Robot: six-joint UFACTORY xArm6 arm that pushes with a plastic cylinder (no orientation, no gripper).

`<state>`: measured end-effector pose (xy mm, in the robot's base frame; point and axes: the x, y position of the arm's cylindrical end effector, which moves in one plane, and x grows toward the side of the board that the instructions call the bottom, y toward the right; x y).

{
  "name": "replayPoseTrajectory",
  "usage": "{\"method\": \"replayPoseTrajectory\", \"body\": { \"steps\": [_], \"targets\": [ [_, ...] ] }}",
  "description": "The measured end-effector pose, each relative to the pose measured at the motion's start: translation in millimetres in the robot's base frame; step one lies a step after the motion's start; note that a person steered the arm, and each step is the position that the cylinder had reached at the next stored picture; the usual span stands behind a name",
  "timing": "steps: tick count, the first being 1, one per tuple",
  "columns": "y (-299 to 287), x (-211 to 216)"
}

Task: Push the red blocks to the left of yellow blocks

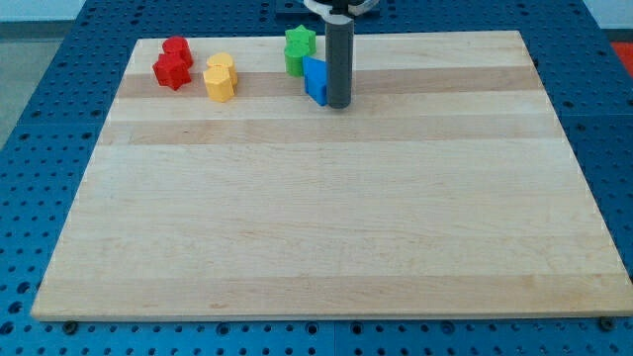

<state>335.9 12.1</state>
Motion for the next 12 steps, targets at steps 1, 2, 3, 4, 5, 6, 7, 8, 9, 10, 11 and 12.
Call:
{"method": "replayPoseTrajectory", "body": {
  "steps": [1, 2, 3, 4, 5, 6, 7, 8, 9, 10, 11, 12],
  "targets": [
    [-1, 8],
    [-89, 68],
    [-112, 68],
    [-104, 44],
    [-102, 10],
    [-102, -28],
    [-100, -57],
    [-99, -76],
    [-109, -93],
    [-133, -113],
    [-154, -132],
    [-167, -143]
  ]
}}
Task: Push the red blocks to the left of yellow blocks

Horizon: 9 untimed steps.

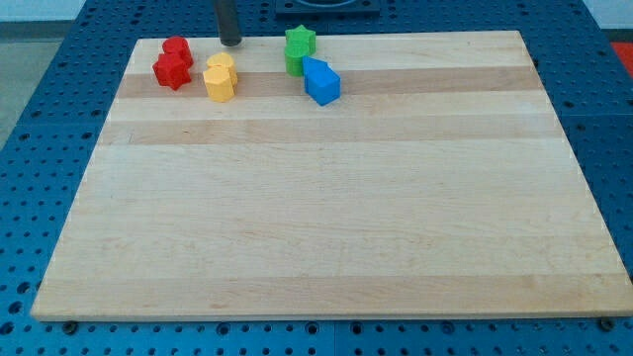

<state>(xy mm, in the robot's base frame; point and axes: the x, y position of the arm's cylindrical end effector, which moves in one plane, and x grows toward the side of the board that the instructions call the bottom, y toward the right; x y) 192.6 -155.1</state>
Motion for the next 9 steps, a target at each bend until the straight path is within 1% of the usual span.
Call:
{"method": "replayPoseTrajectory", "body": {
  "steps": [2, 3, 7, 8, 9],
  "targets": [
    [-19, 0],
    [-72, -1],
    [-85, 4],
    [-89, 24],
    [-95, 36]
  ]
}}
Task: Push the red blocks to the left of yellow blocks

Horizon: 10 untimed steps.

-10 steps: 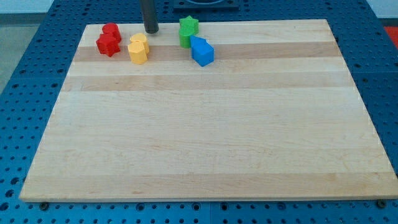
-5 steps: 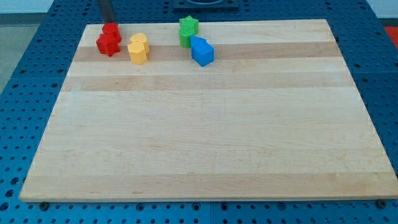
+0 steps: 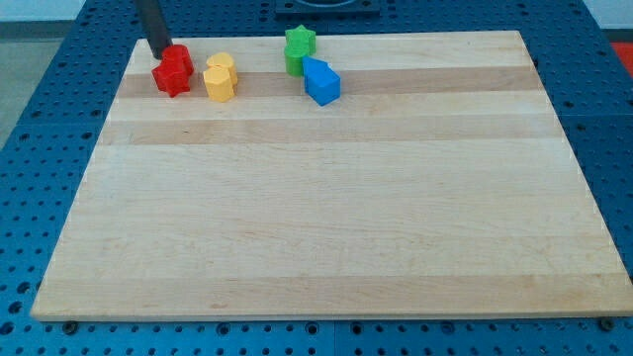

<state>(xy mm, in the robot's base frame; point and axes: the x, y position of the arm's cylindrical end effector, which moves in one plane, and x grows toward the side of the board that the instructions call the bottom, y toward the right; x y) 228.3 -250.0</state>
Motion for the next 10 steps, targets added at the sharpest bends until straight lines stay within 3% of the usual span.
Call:
{"method": "replayPoseTrajectory", "body": {
  "steps": [3, 10],
  "targets": [
    [12, -34],
    [17, 10]
  ]
}}
